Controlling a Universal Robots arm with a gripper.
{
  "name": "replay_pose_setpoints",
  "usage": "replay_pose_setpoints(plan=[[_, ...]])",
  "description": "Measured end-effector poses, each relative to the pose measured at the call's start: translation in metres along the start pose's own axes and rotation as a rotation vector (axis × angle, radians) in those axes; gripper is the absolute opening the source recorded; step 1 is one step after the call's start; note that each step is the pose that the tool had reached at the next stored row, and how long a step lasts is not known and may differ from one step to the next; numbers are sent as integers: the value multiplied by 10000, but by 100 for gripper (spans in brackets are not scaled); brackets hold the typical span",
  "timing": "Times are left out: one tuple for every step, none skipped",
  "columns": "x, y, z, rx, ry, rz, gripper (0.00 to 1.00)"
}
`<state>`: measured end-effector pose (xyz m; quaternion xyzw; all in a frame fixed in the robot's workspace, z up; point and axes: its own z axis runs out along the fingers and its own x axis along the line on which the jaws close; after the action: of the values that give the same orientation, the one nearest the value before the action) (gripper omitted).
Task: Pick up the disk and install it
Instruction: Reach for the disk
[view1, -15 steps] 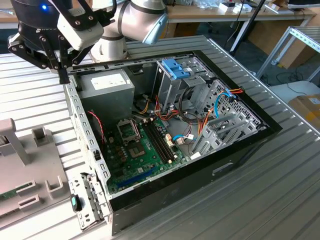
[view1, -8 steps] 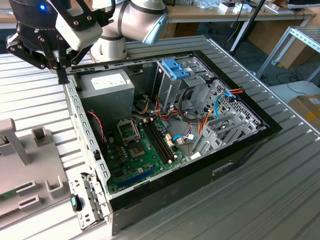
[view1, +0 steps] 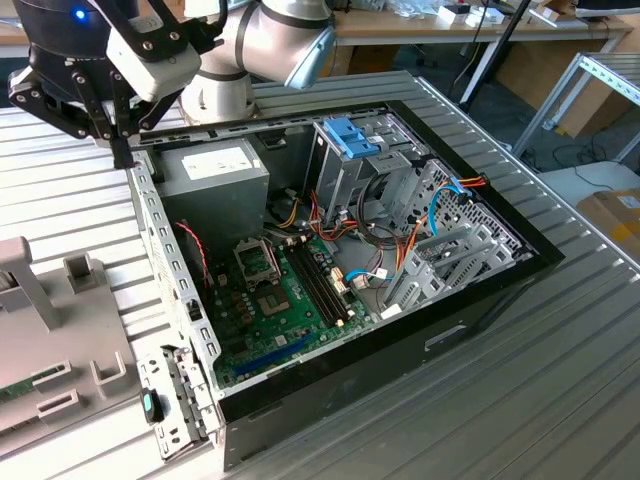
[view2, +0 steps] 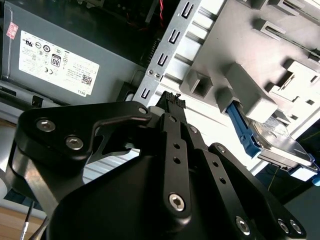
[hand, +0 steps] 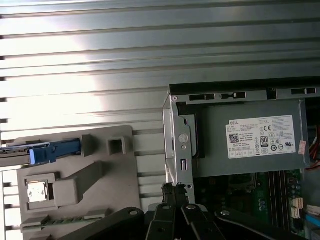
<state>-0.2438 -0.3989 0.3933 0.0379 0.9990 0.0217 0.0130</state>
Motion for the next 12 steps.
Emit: replay_pose_setpoints(plan=[[7, -1, 0, 0, 0, 0, 11], [14, -1, 0, 0, -1, 0, 11], [17, -1, 0, 0, -1, 0, 11], [21, -2, 0, 0, -1, 0, 11], [29, -2, 0, 0, -1, -1, 11], [38, -3, -1, 0, -1, -1, 11], [45, -3, -1, 0, 0, 0, 11], [48, -4, -1, 0, 0, -1, 11], [49, -4, -1, 0, 0, -1, 11], [49, -4, -1, -1, -1, 0, 11], [50, -4, -1, 1, 0, 0, 11], [50, -4, -1, 0, 0, -1, 11]])
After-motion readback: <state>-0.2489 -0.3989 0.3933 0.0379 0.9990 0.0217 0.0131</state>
